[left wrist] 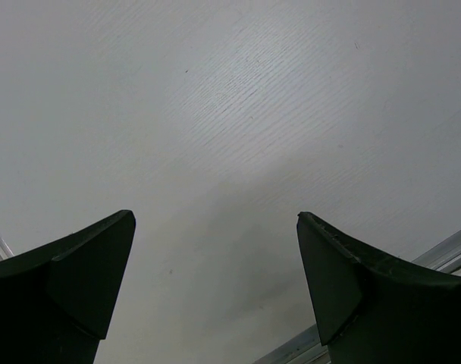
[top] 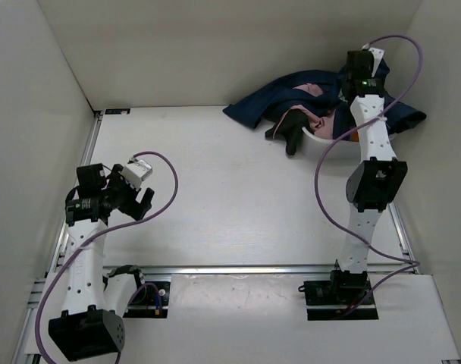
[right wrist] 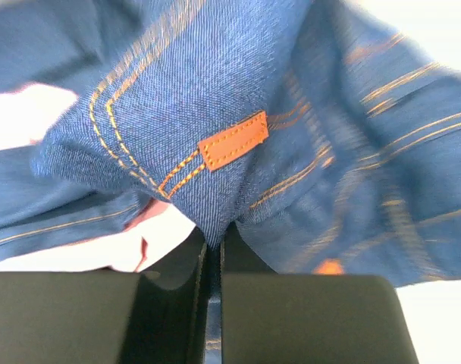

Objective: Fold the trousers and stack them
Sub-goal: Grab the trousers from the pile

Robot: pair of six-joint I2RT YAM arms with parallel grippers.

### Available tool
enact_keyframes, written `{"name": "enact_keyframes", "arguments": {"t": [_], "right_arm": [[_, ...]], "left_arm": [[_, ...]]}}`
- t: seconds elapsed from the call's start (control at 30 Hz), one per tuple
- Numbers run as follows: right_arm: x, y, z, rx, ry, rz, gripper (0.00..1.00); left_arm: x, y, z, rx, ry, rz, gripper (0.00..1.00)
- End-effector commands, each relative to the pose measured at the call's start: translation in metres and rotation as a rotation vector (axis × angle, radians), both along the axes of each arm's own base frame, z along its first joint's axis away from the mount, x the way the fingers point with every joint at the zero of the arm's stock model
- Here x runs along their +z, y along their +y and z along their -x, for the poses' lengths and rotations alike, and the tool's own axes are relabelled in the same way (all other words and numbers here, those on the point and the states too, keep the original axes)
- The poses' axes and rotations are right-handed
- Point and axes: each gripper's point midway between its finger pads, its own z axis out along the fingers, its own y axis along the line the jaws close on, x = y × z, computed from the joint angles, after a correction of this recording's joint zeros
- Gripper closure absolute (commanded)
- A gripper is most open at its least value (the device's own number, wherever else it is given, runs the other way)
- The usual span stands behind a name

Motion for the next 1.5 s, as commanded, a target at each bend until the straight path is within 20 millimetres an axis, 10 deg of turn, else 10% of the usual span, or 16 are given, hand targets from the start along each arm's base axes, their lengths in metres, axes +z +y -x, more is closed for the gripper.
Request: {"name": "enact_keyframes", "arguments": {"t": [0.0,0.27,0.37,0.5,0.67,0.8,1.07,1.27,1.4,1.47], "right_arm": [[0.158,0.01,0.044,0.005,-0.323,0.079,1.0],[0.299,0.047,0.131,0.071,-0.637,0.149,1.0],[0.362,0.112,0.173,0.287,-0.818,0.167,1.0],[0.43,0.271,0.271,0.806,-1.093,0.107,1.0],[0.488,0.354,0.373,1.128,-1.401,-0.296,1.0],[0.492,0.374,0.386,1.143,-1.418,-0.387,1.0],[0.379,0.332,0.298,0.671,-0.917,-0.534,1.0],[0.145,0.244,0.24,0.242,-0.315,-0.464,0.97],[0.0,0.206,0.24,0.23,0.149,-0.463,0.01],[-0.044,0.189,0.254,0.228,0.296,-0.385,0.01]], "left_arm": [[0.005,-0.004,0.003,-0.011,-0.036,0.011,0.0],[0.025,-0.012,0.006,-0.031,-0.096,0.045,0.0],[0.032,-0.015,0.005,-0.021,-0.115,0.066,0.0],[0.048,-0.013,-0.002,0.02,-0.17,0.087,0.0],[0.078,-0.007,-0.008,0.088,-0.248,0.094,0.0],[0.101,0.005,-0.013,0.163,-0.306,0.07,0.0],[0.141,0.029,-0.02,0.262,-0.406,-0.016,0.0],[0.123,0.028,-0.023,0.177,-0.359,-0.087,0.0],[0.088,0.01,-0.011,-0.013,-0.207,-0.111,0.0],[0.08,0.004,-0.004,-0.069,-0.139,-0.1,0.0]]}}
